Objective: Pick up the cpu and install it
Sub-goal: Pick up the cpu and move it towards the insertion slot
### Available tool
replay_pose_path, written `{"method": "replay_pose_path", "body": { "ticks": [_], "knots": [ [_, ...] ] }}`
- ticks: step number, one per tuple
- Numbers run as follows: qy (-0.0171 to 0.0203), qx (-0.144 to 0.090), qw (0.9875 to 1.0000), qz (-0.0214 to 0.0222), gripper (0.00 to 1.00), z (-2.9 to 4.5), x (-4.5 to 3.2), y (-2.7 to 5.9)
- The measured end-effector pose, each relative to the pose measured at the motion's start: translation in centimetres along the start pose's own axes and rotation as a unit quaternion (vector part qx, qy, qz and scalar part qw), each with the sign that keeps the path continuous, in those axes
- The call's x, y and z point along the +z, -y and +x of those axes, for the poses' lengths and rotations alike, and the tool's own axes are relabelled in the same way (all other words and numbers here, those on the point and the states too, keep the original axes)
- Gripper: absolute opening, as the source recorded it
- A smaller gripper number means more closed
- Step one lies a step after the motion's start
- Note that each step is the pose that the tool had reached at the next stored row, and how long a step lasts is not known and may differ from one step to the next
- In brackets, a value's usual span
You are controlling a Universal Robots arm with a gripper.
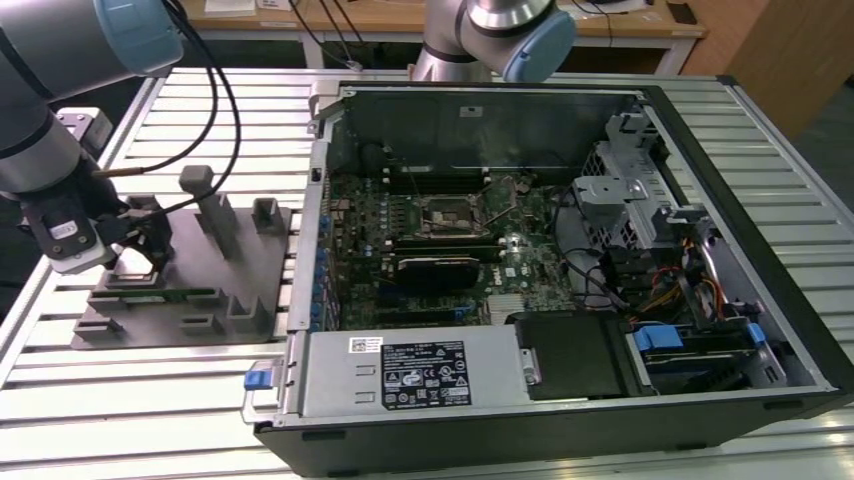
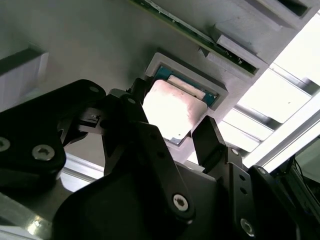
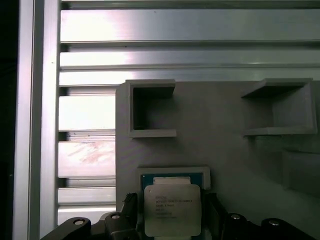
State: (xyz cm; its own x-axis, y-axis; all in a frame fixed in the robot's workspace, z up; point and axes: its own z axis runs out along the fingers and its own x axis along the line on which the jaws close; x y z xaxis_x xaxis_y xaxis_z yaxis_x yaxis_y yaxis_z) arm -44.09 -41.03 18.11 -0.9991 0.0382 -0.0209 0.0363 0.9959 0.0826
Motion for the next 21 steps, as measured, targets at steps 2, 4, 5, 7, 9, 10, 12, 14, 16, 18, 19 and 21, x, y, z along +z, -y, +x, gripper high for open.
{"method": "replay_pose_path", "body": {
  "ticks": [2, 4, 5, 7, 9, 10, 12, 14, 16, 18, 19, 21],
  "knots": [
    [0.0, 0.0, 1.0, 0.0, 0.65, 0.0, 0.0, 0.0],
    [-0.0001, 0.0, 1.0, 0.0, 0.65, 0.02, -0.01, 0.0],
    [-0.0001, 0.0, 1.0, 0.0, 0.65, 0.02, -0.01, 0.0],
    [-0.0001, 0.0, 1.0, 0.0, 0.65, 0.02, -0.01, 0.0],
    [-0.0001, 0.0, 1.0, 0.0, 0.65, 0.03, 0.0, -0.01],
    [-0.0001, 0.0, 1.0, 0.0, 0.65, 0.03, -0.01, -0.01],
    [0.0, 0.0, 1.0, 0.0, 0.65, 0.03, -0.01, -0.01],
    [0.0, 0.0, 1.0, 0.0, 0.63, 0.04, -0.01, -0.01],
    [-0.0001, 0.0, 1.0, 0.0, 0.56, 0.04, -0.01, -0.01],
    [0.0, 0.0, 1.0, 0.0, 0.56, 0.05, 0.0, -0.01],
    [-0.0001, 0.0, 1.0, 0.0, 0.56, 0.05, -0.01, -0.01],
    [0.0, 0.0, 1.0, 0.0, 0.56, 0.05, -0.01, -0.01]
  ]
}}
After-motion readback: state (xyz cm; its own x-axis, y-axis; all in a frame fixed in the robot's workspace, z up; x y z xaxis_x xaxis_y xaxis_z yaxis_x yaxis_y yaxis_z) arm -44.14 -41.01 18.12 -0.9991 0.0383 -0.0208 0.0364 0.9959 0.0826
